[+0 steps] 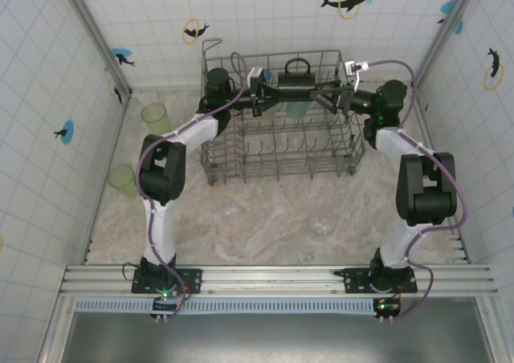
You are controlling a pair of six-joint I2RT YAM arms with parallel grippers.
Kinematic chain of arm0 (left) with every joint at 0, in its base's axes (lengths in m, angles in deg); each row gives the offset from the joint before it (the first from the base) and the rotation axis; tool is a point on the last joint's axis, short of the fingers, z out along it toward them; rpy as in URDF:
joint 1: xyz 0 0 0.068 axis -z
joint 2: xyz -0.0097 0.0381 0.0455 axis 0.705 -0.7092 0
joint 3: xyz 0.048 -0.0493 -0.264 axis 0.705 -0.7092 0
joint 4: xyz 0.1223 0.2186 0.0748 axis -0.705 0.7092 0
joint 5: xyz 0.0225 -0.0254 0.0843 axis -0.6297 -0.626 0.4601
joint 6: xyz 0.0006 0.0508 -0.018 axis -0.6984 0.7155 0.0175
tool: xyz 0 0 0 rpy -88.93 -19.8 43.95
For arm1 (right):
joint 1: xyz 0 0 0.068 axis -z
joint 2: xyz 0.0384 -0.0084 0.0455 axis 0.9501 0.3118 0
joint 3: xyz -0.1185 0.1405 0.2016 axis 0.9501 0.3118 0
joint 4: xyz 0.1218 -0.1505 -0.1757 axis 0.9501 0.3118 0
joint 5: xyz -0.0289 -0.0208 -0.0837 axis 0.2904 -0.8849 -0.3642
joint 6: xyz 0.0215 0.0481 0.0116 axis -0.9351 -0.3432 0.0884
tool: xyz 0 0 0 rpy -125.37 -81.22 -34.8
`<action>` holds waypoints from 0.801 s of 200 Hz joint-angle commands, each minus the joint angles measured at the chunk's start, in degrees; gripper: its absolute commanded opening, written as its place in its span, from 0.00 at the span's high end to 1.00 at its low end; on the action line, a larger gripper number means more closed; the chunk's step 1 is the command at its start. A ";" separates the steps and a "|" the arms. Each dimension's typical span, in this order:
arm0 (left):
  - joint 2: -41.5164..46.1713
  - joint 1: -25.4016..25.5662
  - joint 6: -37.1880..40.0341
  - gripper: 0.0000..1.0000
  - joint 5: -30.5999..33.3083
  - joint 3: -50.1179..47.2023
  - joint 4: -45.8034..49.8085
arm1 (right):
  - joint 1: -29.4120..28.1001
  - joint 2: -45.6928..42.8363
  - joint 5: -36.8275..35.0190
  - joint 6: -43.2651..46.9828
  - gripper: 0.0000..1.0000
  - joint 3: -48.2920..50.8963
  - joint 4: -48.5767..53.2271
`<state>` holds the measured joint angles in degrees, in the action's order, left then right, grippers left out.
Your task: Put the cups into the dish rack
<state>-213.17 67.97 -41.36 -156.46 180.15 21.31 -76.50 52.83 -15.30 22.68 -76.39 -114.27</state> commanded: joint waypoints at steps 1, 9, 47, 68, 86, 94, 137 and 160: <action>1.46 -1.47 -1.65 1.00 0.19 0.88 -5.38 | -0.08 1.73 0.36 4.87 0.00 -3.95 5.61; 1.42 -1.44 -1.94 1.00 0.17 0.88 -5.71 | -0.05 2.21 0.23 5.24 0.00 -4.44 6.28; 1.42 -1.49 -2.41 1.00 -0.11 0.88 -6.20 | -0.57 5.96 0.36 5.02 0.00 -8.44 7.82; 1.36 -1.46 -2.42 1.00 -0.34 1.10 -6.06 | -1.19 6.98 0.86 4.76 0.00 -9.37 7.04; 1.03 -1.51 -2.59 1.00 -0.56 1.66 -6.01 | -2.15 7.08 1.52 4.29 0.00 -9.75 5.92; 0.83 -1.44 -2.76 1.00 -0.70 1.91 -6.08 | -2.61 7.15 1.82 4.41 0.00 -10.09 5.95; 0.32 -1.36 -3.07 1.00 -1.14 2.98 -6.12 | -3.95 9.55 2.30 -0.12 0.00 -12.83 1.52; 0.28 -1.08 -3.03 1.00 -1.52 2.69 -6.13 | -4.29 11.68 2.44 -7.10 0.00 -14.75 -5.56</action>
<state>-213.20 67.53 -43.85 -157.01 180.19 19.91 -80.13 62.27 -14.03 22.50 -87.19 -110.45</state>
